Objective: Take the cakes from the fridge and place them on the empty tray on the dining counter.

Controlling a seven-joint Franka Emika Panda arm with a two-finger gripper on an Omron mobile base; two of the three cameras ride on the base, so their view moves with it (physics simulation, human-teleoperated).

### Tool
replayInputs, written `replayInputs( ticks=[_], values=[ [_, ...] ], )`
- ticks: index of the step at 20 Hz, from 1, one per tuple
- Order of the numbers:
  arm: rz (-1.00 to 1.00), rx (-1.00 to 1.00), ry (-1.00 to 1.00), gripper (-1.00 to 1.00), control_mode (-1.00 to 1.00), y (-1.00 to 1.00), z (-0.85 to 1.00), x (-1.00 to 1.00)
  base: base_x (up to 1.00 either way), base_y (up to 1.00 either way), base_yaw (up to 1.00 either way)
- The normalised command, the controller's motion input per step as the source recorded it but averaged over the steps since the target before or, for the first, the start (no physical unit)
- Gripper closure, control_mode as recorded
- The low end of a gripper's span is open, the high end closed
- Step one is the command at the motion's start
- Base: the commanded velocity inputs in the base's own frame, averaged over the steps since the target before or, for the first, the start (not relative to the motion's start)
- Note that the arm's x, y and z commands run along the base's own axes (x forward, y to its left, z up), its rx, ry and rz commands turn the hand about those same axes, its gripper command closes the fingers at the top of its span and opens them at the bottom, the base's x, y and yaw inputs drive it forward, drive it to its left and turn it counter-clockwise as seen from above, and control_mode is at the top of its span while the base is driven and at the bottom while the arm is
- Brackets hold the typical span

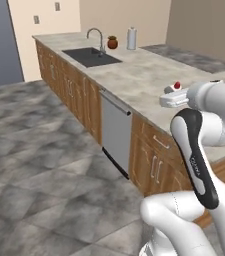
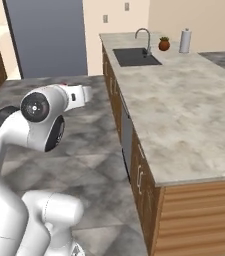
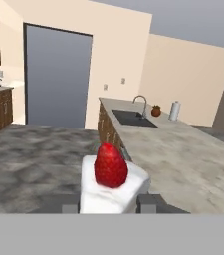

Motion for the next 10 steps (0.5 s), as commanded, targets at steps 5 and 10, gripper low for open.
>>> replayInputs(
  ticks=[5,10],
  values=[
    [0.00,0.00,0.00,1.00,1.00,0.00,0.00,0.00,0.04,-1.00,0.00],
    [0.00,0.00,0.00,1.00,1.00,0.00,0.00,0.00,-0.02,-1.00,0.00]
  ],
)
